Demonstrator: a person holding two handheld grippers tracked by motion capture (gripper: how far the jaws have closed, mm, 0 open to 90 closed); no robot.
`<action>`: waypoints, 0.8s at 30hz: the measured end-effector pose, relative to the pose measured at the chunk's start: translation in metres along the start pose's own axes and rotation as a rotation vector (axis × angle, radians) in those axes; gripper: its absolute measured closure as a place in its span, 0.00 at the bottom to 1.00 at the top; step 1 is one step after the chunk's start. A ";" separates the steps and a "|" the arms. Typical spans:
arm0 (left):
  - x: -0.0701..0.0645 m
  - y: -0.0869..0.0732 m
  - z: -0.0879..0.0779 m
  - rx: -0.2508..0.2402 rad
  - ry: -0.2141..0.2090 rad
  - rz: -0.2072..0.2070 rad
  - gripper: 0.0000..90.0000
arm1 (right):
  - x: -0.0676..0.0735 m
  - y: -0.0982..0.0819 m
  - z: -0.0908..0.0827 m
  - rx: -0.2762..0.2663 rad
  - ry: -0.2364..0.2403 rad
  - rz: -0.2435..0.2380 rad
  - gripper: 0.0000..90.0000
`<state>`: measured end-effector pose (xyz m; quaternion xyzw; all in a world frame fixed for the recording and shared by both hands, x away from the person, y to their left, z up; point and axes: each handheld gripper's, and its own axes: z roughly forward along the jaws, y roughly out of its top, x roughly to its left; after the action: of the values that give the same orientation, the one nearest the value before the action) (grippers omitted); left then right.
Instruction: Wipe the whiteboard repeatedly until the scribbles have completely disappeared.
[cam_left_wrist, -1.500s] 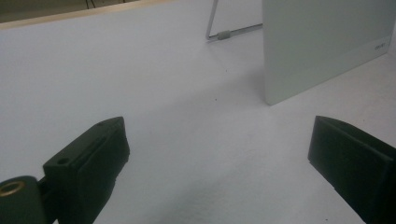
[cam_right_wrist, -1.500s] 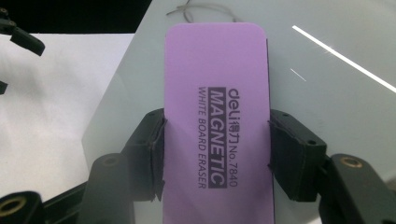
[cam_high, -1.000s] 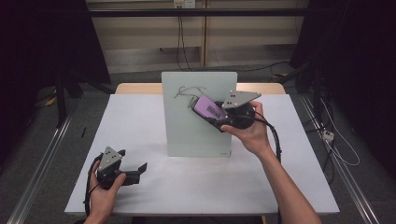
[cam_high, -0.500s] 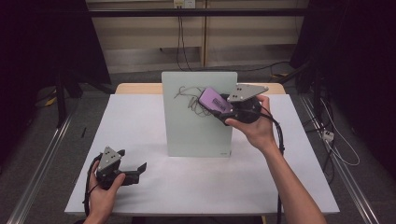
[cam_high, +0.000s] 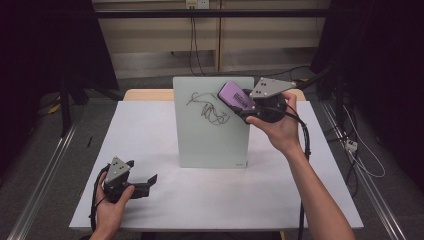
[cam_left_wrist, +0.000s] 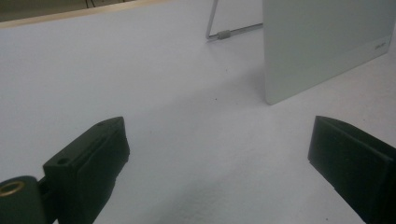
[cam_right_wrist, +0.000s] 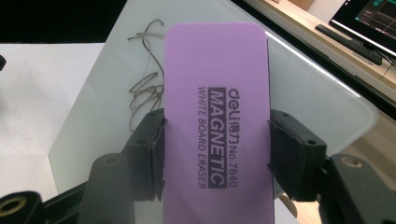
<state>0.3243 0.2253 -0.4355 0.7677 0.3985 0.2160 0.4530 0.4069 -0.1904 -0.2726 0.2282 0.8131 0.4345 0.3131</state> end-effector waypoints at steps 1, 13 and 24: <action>0.000 0.000 0.000 0.001 0.000 0.005 0.05 | 0.001 -0.001 0.001 0.000 0.003 0.001 0.47; 0.000 0.000 0.000 0.000 -0.001 0.005 0.05 | 0.029 -0.017 0.020 0.037 0.071 -0.018 0.47; 0.000 0.000 -0.001 0.002 -0.001 0.008 0.05 | 0.050 -0.032 0.036 0.079 0.145 -0.031 0.47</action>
<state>0.3239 0.2254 -0.4351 0.7698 0.3953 0.2172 0.4517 0.3940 -0.1541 -0.3305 0.1957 0.8536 0.4124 0.2511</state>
